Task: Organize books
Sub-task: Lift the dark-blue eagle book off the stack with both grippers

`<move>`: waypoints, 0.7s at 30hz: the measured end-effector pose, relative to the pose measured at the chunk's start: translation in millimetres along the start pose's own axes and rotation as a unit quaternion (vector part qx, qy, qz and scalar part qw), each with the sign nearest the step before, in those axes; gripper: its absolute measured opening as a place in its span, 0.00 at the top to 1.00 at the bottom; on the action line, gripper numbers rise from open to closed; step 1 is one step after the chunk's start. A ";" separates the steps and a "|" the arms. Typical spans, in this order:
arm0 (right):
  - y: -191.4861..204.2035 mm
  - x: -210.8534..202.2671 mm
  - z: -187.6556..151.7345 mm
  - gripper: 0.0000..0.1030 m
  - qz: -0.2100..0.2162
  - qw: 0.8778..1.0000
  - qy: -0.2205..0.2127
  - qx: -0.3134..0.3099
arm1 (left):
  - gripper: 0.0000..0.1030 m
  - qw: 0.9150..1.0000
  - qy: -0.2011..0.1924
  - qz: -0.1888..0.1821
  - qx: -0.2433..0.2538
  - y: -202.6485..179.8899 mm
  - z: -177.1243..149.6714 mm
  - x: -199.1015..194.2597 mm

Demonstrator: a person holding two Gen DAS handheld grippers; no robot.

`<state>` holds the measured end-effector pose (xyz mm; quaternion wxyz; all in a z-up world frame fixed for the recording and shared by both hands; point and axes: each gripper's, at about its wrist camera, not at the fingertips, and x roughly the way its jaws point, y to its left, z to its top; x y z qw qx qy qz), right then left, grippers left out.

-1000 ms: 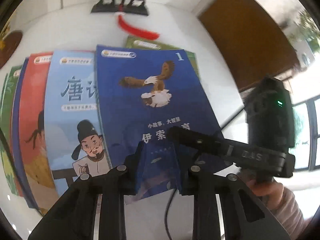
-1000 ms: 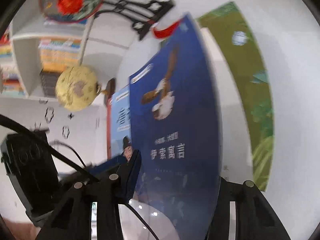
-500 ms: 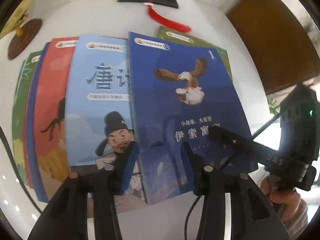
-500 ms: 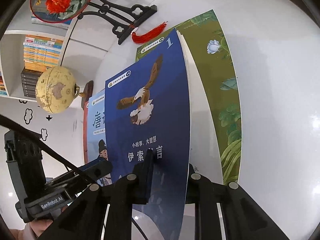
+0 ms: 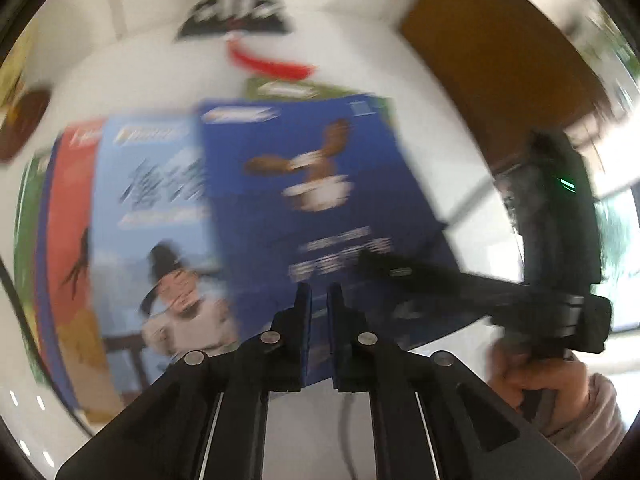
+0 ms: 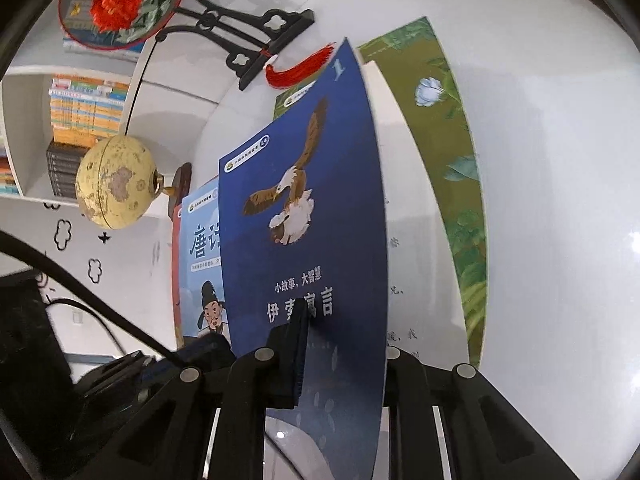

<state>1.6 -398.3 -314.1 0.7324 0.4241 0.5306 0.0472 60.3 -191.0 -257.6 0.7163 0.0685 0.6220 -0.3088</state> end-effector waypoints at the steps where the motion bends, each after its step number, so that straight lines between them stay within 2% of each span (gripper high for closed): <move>1: -1.8 -2.7 -0.1 0.83 -0.005 1.000 0.003 0.004 | 0.90 1.000 0.010 0.008 -0.011 5.8 -0.1 2.1; 4: -2.9 -15.4 -1.4 0.83 -0.038 0.999 0.007 -0.002 | 0.90 0.998 0.034 0.031 -0.047 29.4 -11.9 2.7; 6: -6.9 -24.4 -3.7 0.83 -0.045 0.999 0.009 0.000 | 0.87 0.996 0.043 0.013 -0.071 39.7 -20.1 3.7; 8: -12.7 -31.5 -8.4 0.83 -0.046 0.999 0.008 0.003 | 0.80 0.994 0.044 -0.030 -0.097 44.5 -24.7 6.8; 10: -16.6 -33.0 -12.4 0.83 -0.048 0.999 0.007 0.003 | 0.79 0.991 0.054 -0.053 -0.106 41.3 -29.6 12.0; 11: -18.8 -32.2 -15.2 0.88 -0.053 0.999 0.008 0.003 | 0.79 0.991 0.064 -0.063 -0.100 36.6 -32.6 17.2; 13: -22.8 -30.0 -18.0 0.91 -0.060 0.998 0.009 0.011 | 0.79 0.992 0.071 -0.055 -0.087 29.1 -37.1 18.8; 16: -24.3 -31.3 -18.3 0.92 -0.065 0.998 0.007 0.022 | 0.79 0.993 0.087 -0.031 -0.075 17.4 -44.1 18.9; 21: -19.0 -30.6 -15.4 0.92 -0.083 0.996 0.021 0.009 | 0.79 0.992 0.105 -0.034 -0.063 3.6 -59.8 20.4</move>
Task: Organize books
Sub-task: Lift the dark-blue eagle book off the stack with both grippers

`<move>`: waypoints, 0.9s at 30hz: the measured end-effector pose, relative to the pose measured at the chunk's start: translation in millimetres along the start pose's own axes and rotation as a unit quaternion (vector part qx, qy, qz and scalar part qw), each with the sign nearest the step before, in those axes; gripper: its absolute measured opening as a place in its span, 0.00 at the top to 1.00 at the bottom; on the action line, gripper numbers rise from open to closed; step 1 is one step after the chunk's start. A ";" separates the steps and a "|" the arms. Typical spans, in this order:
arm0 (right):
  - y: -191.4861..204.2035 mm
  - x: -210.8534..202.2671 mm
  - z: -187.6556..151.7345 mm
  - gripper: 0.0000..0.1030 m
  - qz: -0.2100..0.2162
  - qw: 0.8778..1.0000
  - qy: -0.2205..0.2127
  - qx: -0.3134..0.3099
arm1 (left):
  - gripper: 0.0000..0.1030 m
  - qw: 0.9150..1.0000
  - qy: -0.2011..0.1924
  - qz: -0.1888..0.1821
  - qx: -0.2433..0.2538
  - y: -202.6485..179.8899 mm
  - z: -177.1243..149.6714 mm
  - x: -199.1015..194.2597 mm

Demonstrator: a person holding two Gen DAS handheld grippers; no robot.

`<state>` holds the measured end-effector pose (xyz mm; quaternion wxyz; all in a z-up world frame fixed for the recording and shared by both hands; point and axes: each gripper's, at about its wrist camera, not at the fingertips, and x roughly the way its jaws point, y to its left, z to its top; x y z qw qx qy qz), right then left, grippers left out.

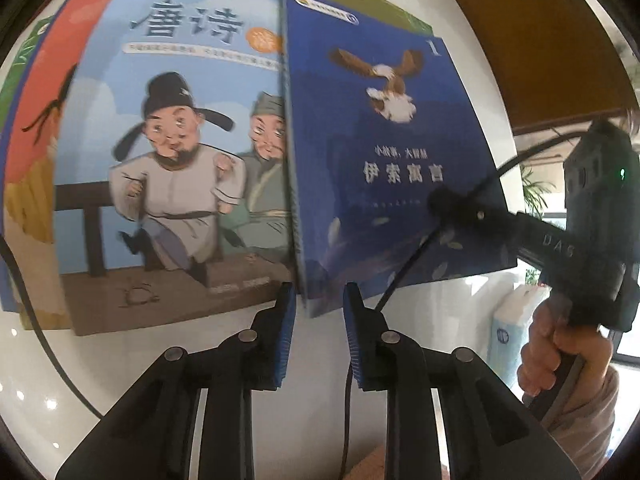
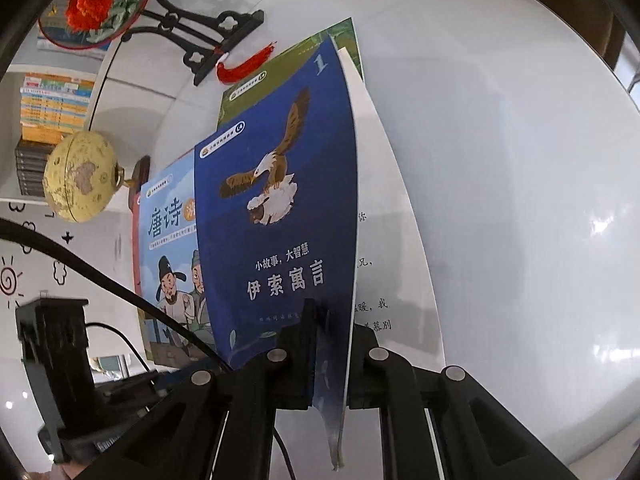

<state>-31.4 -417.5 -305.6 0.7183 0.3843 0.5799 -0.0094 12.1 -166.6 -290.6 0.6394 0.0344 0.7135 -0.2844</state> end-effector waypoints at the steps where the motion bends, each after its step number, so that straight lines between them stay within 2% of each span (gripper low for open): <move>1: -0.4 -0.1 0.5 0.92 0.002 1.000 0.002 -0.004 | 0.79 1.000 0.002 0.005 0.002 -1.9 -0.3 1.2; 5: -0.6 -0.9 0.3 0.92 -0.003 1.000 0.008 -0.014 | 0.79 1.000 0.004 0.009 -0.006 -5.5 1.3 3.3; 6: 0.3 -1.3 -0.6 0.92 -0.009 1.000 0.009 -0.021 | 0.79 1.000 0.003 0.006 -0.011 -9.4 13.5 8.4; 9: 0.2 -3.2 -2.9 0.93 -0.024 0.999 0.017 -0.040 | 0.79 1.000 0.003 0.000 -0.030 -9.0 19.5 9.9; 12: -8.2 -9.6 -7.4 0.93 -0.032 0.998 0.023 -0.043 | 0.78 1.000 -0.001 0.009 -0.021 -10.8 21.8 10.8; 15: -22.2 -14.3 -11.2 0.93 -0.018 0.999 0.038 -0.016 | 0.76 0.999 -0.004 0.036 0.009 -26.6 18.3 12.1; 17: -32.6 -16.2 -13.2 0.93 -0.003 0.999 0.047 0.014 | 0.76 0.999 0.027 0.040 0.018 -34.5 11.8 22.5; 19: -33.5 -18.2 -15.4 0.93 -0.004 0.999 0.048 0.008 | 0.77 0.996 0.076 0.036 0.023 -37.4 3.9 43.7; 21: -29.2 -18.9 -17.2 0.93 -0.014 0.998 0.055 -0.012 | 0.76 0.997 0.065 0.021 0.030 -45.0 -2.1 46.1; 23: -28.7 -19.3 -19.4 0.93 -0.018 0.998 0.065 -0.022 | 0.76 0.997 0.046 0.038 0.042 -53.3 0.6 45.9; 25: -32.7 -20.5 -21.5 0.93 -0.016 0.997 0.068 -0.022 | 0.76 0.998 0.027 0.038 0.042 -55.1 5.8 44.1; 27: -38.0 -22.8 -24.7 0.93 -0.010 0.997 0.072 -0.021 | 0.76 1.000 0.004 0.016 0.025 -48.5 11.3 39.8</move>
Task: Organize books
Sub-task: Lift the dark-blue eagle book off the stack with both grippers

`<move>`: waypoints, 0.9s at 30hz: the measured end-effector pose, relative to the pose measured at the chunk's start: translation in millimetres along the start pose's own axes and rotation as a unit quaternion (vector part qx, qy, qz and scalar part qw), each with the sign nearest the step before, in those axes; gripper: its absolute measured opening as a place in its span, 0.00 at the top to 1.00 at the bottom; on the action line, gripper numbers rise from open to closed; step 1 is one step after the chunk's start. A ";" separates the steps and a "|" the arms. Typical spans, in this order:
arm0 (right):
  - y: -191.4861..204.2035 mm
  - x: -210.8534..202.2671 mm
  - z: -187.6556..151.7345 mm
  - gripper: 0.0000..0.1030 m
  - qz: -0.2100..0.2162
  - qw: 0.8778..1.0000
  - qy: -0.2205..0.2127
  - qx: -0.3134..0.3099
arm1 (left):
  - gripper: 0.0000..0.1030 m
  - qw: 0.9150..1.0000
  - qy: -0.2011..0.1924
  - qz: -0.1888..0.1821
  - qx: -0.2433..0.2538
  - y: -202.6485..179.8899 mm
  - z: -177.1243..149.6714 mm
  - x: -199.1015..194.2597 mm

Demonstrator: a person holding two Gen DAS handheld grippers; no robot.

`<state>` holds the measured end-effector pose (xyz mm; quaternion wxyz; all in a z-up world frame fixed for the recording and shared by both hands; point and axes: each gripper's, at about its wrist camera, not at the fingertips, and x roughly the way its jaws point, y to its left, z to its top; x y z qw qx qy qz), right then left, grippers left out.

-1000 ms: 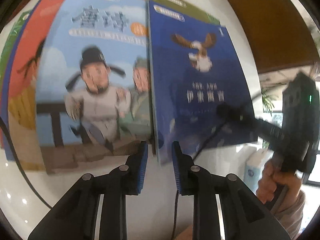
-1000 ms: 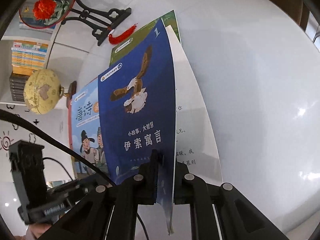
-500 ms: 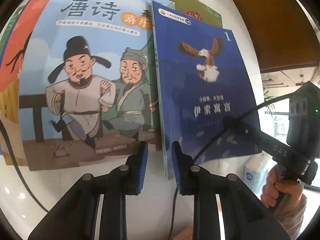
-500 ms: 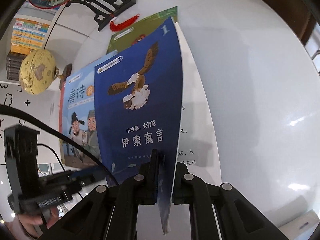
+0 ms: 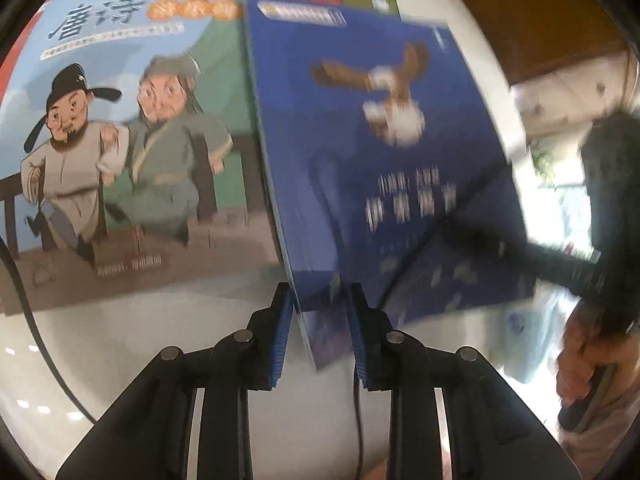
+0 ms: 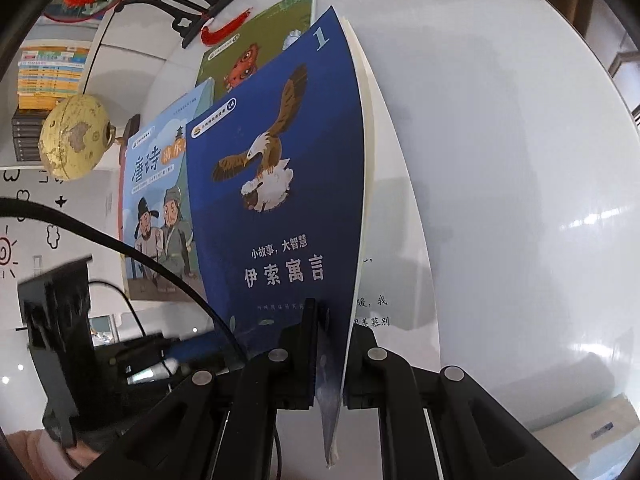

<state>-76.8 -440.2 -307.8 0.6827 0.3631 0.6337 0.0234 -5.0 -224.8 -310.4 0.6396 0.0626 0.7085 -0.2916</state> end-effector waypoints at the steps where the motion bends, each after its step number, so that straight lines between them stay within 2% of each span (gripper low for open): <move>1: -3.3 -1.2 -1.5 0.93 0.003 1.000 0.002 -0.001 | 0.76 0.999 -0.011 -0.027 -0.021 8.1 2.7 -2.8; 3: -8.4 -3.2 -4.5 0.93 0.010 1.000 0.001 -0.002 | 0.76 0.997 -0.027 -0.060 -0.037 18.1 3.4 -8.9; 7: -9.2 -7.1 -5.6 0.93 0.002 1.000 0.002 -0.020 | 0.76 0.992 -0.084 -0.094 0.022 2.2 -5.5 -34.2; 9: -11.1 -8.8 -6.3 0.93 0.005 1.000 0.003 -0.023 | 0.76 0.987 -0.092 -0.122 0.040 -8.1 -2.3 -41.5; 11: -14.5 -9.4 -6.6 0.93 0.014 1.000 0.006 -0.021 | 0.76 0.991 -0.086 -0.082 0.068 -18.3 2.5 -37.0; 12: -15.5 -9.5 -6.1 0.93 0.017 1.000 0.006 -0.020 | 0.76 0.991 -0.085 -0.077 0.073 -19.4 4.3 -33.8; 15: -14.8 -9.7 -8.3 0.93 0.019 1.000 0.001 -0.023 | 0.92 0.993 -0.085 -0.050 0.067 -15.5 13.0 -25.6; 16: -14.7 -10.1 -9.3 0.93 0.019 1.000 -0.002 -0.021 | 0.92 0.993 -0.087 -0.038 0.075 -15.9 15.0 -22.7; 19: -7.1 -10.4 -15.4 0.93 0.004 0.999 -0.021 -0.024 | 0.93 0.984 -0.104 0.012 0.143 -41.0 12.7 -21.1; 22: 16.8 -11.6 -24.1 0.94 -0.056 0.995 -0.047 -0.061 | 0.93 0.981 -0.118 0.024 0.154 -53.5 17.3 -23.3; 27: 36.8 -29.9 -31.6 0.95 -0.049 0.992 -0.087 -0.079 | 0.93 0.979 -0.136 0.029 0.149 -38.2 11.3 -46.4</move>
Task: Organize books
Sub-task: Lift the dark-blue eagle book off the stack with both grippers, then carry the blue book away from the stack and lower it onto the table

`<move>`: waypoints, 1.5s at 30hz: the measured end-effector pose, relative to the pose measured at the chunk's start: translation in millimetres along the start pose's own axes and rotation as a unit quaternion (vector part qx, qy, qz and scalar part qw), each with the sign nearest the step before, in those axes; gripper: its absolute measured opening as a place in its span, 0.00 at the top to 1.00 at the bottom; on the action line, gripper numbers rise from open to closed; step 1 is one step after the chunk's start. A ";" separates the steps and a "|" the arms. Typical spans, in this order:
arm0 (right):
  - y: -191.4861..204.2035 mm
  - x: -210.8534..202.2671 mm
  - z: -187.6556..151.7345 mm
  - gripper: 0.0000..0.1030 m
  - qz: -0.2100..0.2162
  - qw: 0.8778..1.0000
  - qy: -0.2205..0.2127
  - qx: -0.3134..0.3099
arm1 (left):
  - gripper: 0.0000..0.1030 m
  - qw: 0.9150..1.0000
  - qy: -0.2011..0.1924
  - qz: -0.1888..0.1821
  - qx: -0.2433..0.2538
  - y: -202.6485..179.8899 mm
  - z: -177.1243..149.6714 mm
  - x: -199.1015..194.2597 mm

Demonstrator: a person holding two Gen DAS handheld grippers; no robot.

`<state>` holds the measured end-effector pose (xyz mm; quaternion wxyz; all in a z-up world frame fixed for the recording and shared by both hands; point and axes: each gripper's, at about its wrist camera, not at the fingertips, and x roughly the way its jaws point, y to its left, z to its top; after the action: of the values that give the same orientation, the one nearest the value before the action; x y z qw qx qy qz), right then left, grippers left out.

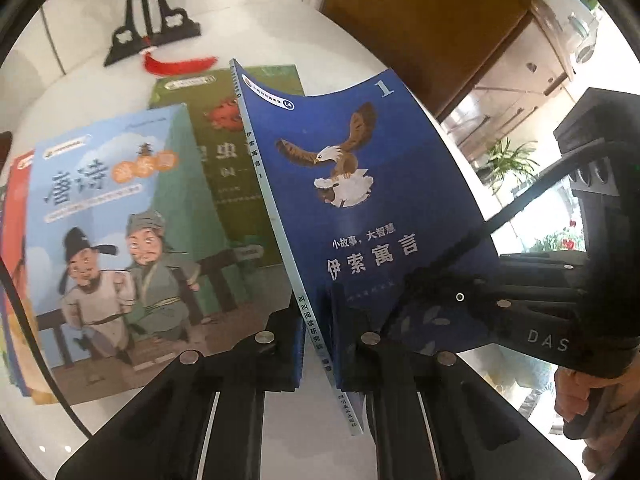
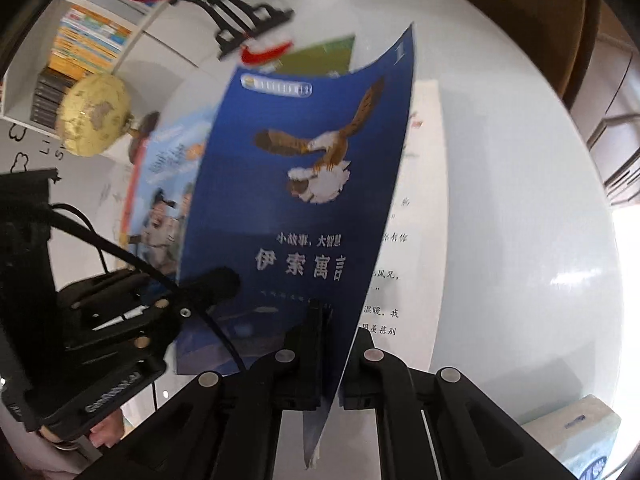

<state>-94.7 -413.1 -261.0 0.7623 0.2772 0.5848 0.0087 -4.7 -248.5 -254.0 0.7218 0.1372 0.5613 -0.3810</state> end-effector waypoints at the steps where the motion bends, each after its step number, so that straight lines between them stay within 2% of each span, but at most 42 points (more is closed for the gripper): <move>1: 5.9 -4.1 1.1 0.95 0.000 1.000 -0.005 -0.009 | 0.93 1.000 -0.005 0.000 -0.001 1.9 -1.4 -5.4; 4: 23.9 -9.7 4.6 0.95 -0.010 0.999 -0.010 -0.038 | 0.93 1.000 -0.017 0.009 -0.007 4.1 1.0 -17.2; 12: 63.5 -19.0 11.5 0.95 0.003 0.998 -0.023 -0.063 | 0.93 0.998 -0.056 0.025 -0.024 26.7 -7.2 -58.2; 21: 137.0 -27.1 6.3 0.95 0.001 0.994 -0.053 -0.092 | 0.93 0.994 -0.096 0.018 -0.045 83.3 -30.7 -113.1; 23: 161.9 -25.8 4.5 0.95 0.000 0.994 -0.056 -0.099 | 0.93 0.993 -0.107 0.028 -0.048 98.9 -37.7 -127.2; 33: 280.5 10.7 3.0 0.95 0.010 0.987 -0.062 -0.148 | 0.93 0.985 -0.136 0.045 -0.091 200.5 -77.1 -185.7; 41: 361.5 57.2 0.2 0.95 0.016 0.982 -0.046 -0.184 | 0.92 0.980 -0.138 0.066 -0.127 278.1 -112.5 -205.7; 45: 398.5 93.8 0.6 0.95 0.024 0.979 -0.022 -0.200 | 0.92 0.977 -0.132 0.077 -0.151 316.3 -132.4 -207.9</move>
<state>59.3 -44.4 -171.6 0.8144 0.1334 0.5477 0.1378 108.0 129.2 -180.4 0.8291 0.0180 0.4999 -0.2496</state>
